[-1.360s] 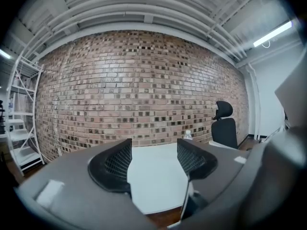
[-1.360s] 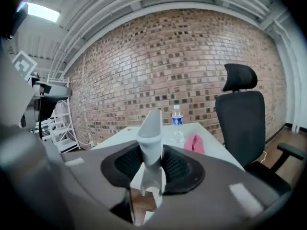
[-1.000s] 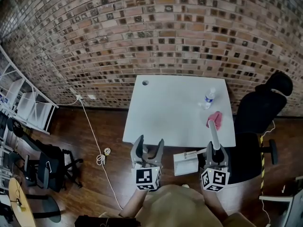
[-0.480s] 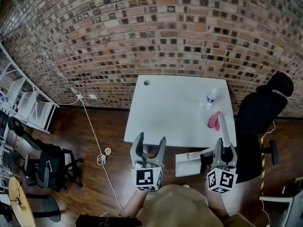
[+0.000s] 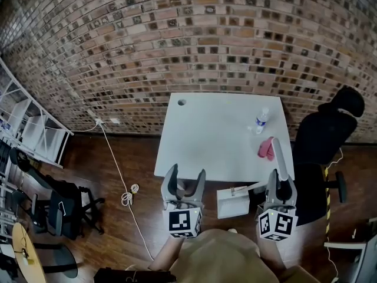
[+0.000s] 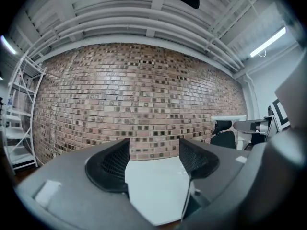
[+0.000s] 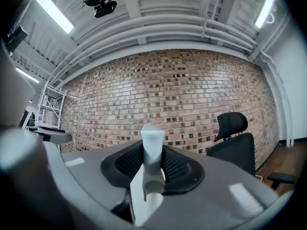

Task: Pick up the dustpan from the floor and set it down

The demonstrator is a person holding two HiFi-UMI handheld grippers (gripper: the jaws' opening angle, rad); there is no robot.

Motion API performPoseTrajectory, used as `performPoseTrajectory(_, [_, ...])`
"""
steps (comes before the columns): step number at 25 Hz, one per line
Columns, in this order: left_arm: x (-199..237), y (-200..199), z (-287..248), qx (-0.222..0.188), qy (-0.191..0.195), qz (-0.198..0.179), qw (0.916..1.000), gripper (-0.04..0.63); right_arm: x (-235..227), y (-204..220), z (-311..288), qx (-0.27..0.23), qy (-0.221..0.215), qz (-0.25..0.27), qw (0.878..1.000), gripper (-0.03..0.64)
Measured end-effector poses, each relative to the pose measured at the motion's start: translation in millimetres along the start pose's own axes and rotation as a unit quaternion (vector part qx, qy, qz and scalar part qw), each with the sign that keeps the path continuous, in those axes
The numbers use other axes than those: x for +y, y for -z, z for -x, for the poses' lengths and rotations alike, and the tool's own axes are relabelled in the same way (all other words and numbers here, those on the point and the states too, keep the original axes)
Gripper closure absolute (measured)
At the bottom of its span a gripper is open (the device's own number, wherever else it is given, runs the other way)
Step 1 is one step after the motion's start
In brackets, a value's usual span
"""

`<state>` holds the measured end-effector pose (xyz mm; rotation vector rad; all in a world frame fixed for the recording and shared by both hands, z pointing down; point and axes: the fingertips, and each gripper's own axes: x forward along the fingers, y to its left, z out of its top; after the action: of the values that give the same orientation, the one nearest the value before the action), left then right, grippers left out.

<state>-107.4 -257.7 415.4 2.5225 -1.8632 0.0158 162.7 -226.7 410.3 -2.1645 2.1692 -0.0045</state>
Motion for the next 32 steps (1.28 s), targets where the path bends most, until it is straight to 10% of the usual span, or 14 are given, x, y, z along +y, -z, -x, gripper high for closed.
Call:
performPoseTrajectory(18, [-3.0,-1.4,0.4,-0.002,0.005,-0.006,1.0000,0.290,9.4,-10.0,2.2,-0.010,-0.020,0.034,0.999,0.502])
performPoseTrajectory(32, [-2.1,7.4,1.6,0.008,0.008,0.001,0.9999,0.291,-7.9,118.7,-2.7,0.139,-0.010,0.019,0.990,0.502])
